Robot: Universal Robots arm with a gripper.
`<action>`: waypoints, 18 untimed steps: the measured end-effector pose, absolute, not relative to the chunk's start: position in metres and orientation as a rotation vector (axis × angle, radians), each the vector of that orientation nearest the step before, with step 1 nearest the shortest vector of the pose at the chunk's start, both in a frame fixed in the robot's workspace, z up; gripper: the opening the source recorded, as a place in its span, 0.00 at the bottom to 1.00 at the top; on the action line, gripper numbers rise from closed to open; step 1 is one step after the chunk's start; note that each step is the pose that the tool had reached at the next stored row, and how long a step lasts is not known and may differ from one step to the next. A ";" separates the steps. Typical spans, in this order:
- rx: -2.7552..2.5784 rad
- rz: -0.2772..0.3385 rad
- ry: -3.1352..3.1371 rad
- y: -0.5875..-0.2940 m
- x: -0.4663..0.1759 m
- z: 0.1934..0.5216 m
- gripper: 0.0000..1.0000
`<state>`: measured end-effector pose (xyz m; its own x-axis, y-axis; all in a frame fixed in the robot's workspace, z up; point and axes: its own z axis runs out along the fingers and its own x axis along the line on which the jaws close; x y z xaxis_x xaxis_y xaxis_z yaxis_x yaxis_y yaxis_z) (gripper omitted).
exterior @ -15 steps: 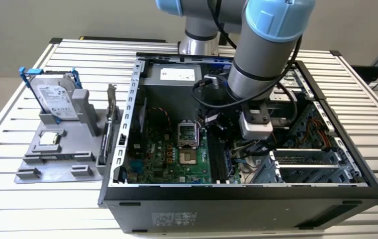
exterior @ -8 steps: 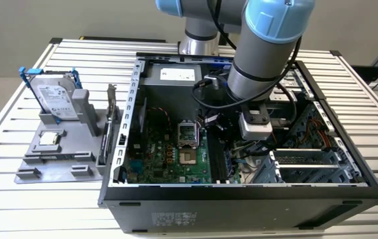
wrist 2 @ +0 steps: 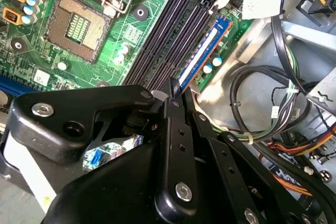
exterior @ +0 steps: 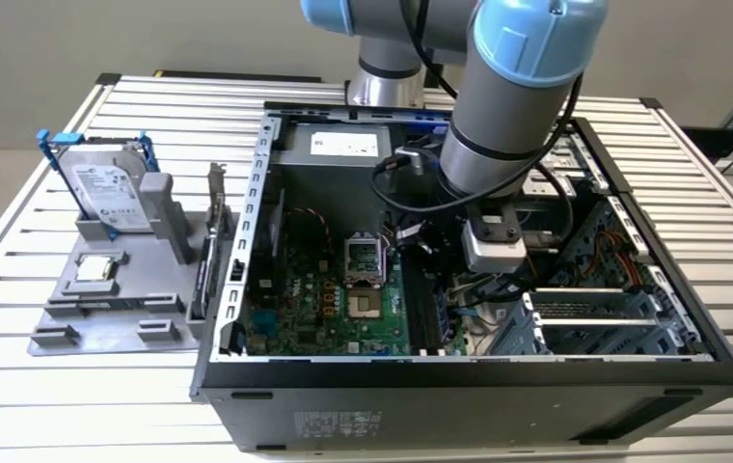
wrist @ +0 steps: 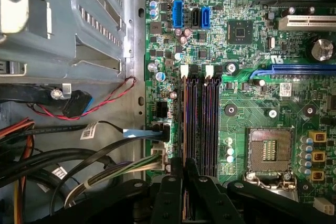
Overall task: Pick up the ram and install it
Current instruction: 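Insert the ram into the slot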
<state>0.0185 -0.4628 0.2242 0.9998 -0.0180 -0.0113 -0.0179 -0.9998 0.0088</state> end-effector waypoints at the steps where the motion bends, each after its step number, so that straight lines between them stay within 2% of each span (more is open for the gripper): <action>1: 3.132 -0.018 -0.028 -0.463 0.018 0.223 0.00; 18: 3.139 -0.018 -0.020 -0.462 0.018 0.216 0.00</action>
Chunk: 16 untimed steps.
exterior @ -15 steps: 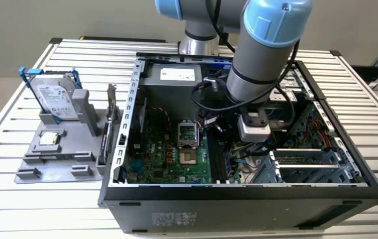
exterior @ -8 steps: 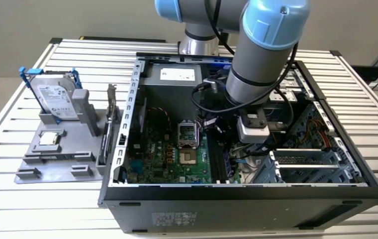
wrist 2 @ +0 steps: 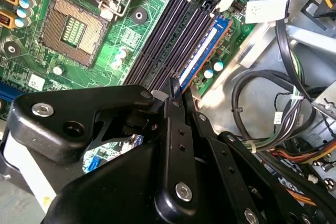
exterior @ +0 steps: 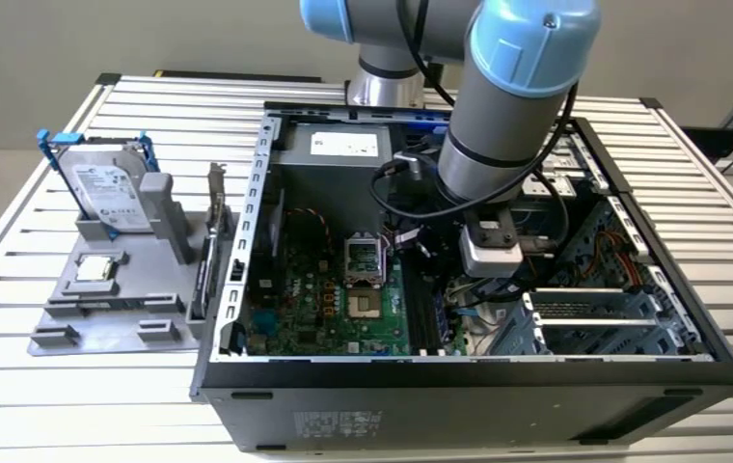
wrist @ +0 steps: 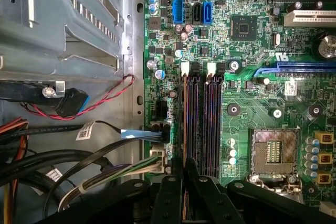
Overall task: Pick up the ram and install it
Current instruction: 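Insert the ram into the slot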
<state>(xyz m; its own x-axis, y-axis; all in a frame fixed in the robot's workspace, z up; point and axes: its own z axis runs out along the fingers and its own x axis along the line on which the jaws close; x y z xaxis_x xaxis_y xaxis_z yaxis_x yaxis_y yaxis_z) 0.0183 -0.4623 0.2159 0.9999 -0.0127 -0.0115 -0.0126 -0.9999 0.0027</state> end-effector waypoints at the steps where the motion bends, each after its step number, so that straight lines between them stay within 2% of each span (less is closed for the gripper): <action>1: 3.140 -0.018 -0.017 -0.462 0.018 0.216 0.00; 16: 3.144 -0.018 -0.010 -0.462 0.018 0.216 0.00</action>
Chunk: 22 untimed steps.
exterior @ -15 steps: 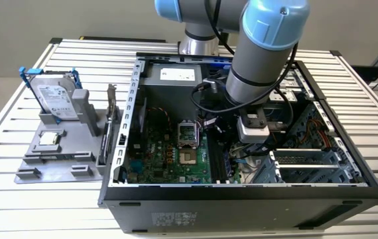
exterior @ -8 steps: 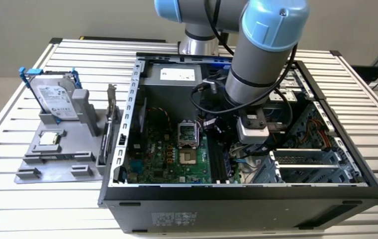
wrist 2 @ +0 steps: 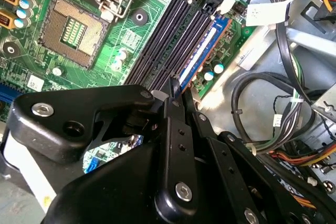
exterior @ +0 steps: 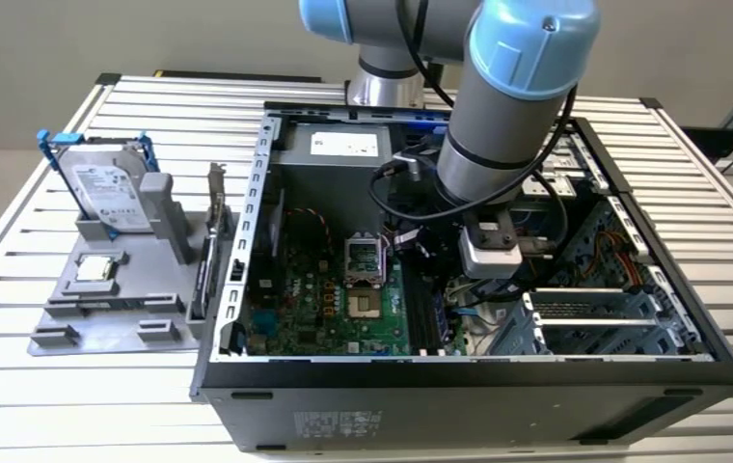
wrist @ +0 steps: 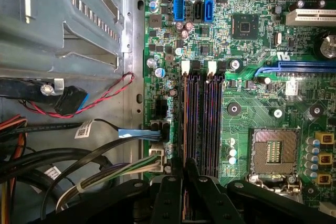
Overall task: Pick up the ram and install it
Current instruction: 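Insert the ram into the slot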
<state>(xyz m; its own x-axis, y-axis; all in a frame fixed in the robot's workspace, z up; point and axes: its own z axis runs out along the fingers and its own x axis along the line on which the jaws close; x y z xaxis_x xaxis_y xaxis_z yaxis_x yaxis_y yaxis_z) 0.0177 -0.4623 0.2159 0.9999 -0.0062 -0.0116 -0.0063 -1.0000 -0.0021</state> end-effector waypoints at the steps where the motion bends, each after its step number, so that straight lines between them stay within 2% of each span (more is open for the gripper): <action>1: -3.139 0.018 0.010 -0.462 0.018 0.216 0.00; 22: -3.136 0.018 0.010 -0.462 0.018 0.216 0.00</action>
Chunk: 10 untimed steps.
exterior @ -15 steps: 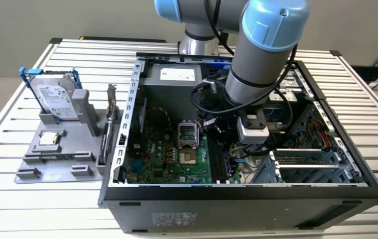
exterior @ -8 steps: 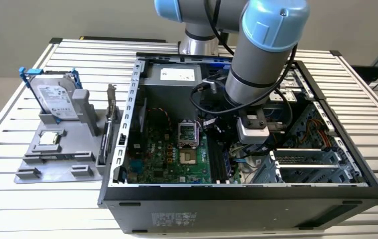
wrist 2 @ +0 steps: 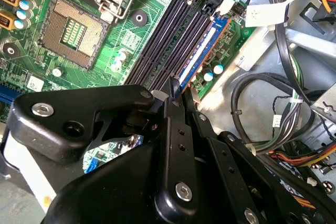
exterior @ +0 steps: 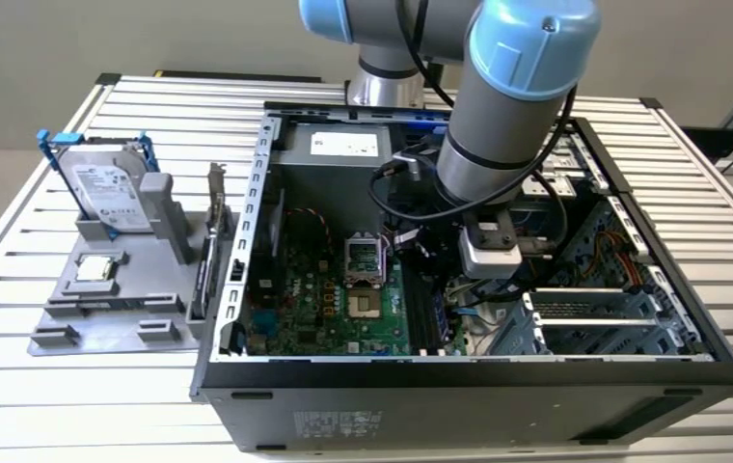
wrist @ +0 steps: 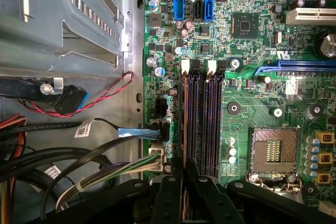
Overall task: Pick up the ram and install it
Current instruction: 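Insert the ram into the slot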
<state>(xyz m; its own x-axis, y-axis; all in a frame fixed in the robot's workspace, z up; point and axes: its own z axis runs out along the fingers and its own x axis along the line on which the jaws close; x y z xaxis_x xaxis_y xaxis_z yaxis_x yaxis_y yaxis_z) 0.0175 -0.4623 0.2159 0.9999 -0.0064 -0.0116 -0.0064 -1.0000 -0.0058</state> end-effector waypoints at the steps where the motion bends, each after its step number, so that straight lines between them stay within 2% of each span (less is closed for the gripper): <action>1: -3.136 0.018 0.011 -0.462 0.017 0.216 0.00; 10: -3.136 0.018 0.021 -0.462 0.016 0.215 0.00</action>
<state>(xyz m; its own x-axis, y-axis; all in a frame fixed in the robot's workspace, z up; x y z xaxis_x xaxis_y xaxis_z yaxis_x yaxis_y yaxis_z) 0.0162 -0.4623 0.2148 0.9998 -0.0135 -0.0115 -0.0135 -0.9999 -0.0059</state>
